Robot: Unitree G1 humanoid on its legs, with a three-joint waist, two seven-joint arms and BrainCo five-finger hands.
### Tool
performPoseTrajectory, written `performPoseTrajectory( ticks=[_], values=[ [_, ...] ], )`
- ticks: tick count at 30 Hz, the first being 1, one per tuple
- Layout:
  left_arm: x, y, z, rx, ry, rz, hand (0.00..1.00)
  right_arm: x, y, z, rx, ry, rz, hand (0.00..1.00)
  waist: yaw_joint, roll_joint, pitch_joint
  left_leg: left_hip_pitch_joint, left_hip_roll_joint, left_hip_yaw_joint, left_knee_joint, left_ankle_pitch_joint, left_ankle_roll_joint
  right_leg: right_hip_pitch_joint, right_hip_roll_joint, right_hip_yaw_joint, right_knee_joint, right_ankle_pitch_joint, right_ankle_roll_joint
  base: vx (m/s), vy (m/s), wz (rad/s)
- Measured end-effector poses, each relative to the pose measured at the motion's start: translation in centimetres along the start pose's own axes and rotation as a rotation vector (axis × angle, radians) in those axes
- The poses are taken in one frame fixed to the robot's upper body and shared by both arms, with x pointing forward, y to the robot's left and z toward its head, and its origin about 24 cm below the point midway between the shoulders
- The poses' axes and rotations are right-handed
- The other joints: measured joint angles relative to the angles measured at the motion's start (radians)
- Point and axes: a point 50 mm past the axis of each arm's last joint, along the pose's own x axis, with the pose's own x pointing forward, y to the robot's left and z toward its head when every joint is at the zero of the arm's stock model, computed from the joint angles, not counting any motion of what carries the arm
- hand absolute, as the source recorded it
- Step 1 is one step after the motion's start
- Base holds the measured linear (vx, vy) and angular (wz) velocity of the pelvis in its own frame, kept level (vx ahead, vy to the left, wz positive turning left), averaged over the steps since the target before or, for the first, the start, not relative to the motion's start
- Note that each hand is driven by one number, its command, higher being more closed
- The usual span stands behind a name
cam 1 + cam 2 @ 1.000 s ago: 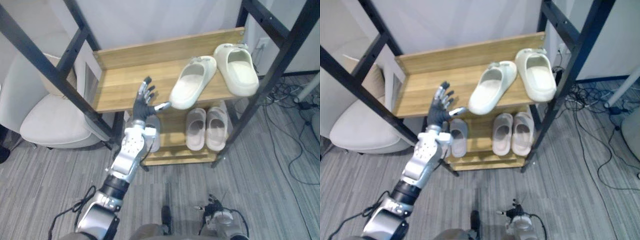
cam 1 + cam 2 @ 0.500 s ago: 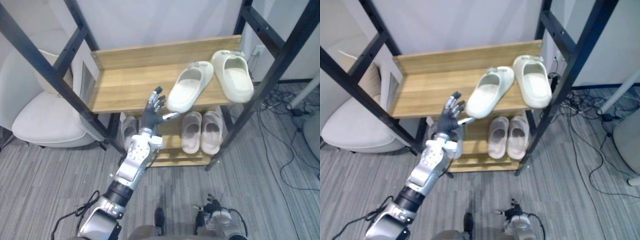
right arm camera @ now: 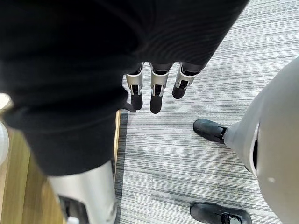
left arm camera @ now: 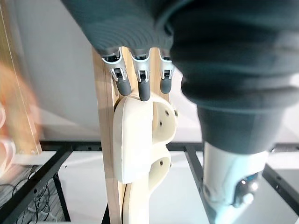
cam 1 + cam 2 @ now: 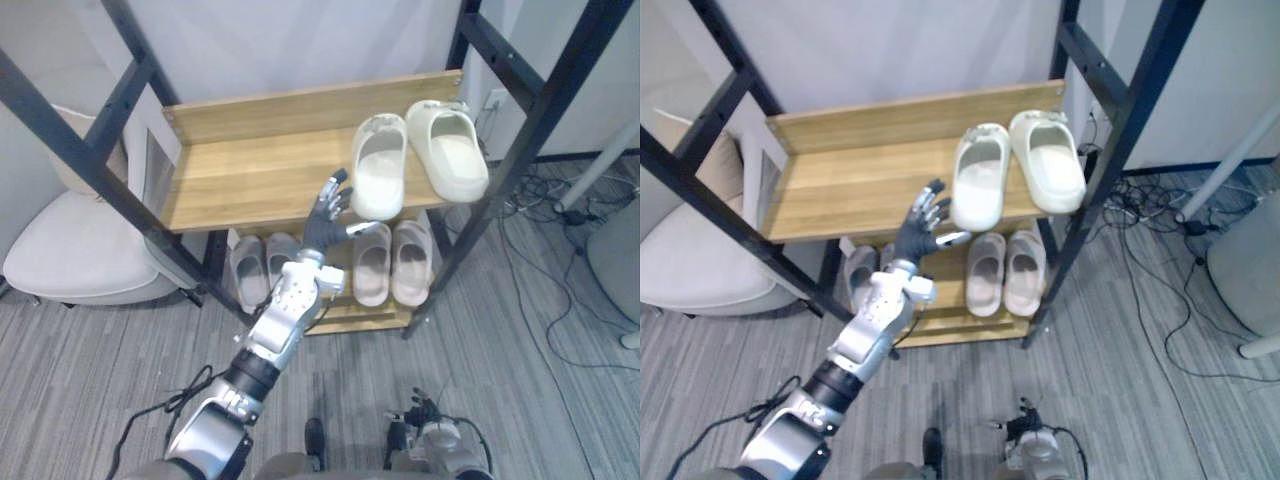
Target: Organize the slippers on the shoe rack
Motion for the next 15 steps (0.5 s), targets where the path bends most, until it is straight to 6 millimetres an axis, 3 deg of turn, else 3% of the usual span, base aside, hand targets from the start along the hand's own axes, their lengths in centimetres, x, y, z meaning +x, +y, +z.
performPoseTrajectory(
  ticks=[8,15],
  values=[
    [0.9,-0.4,-0.3,-0.009,0.023,-0.001,0.00,0.1,-0.1,0.4,0.000,-0.010,-0.002,0.00,-0.012,-0.001,0.001,0.001,0.009,0.018,0.000,-0.004,-0.005,-0.010,0.009,0.020,0.000,-0.001,-0.002,0.02,-0.001,-0.07],
    [1.2,0.7,-0.8,0.002,0.041,0.061,0.00,0.1,-0.2,0.3,0.010,-0.006,-0.009,0.00,-0.025,-0.006,0.003,-0.003,0.012,0.031,0.000,-0.008,-0.009,-0.024,0.011,0.031,0.000,-0.010,0.001,0.01,0.004,-0.04]
  ],
)
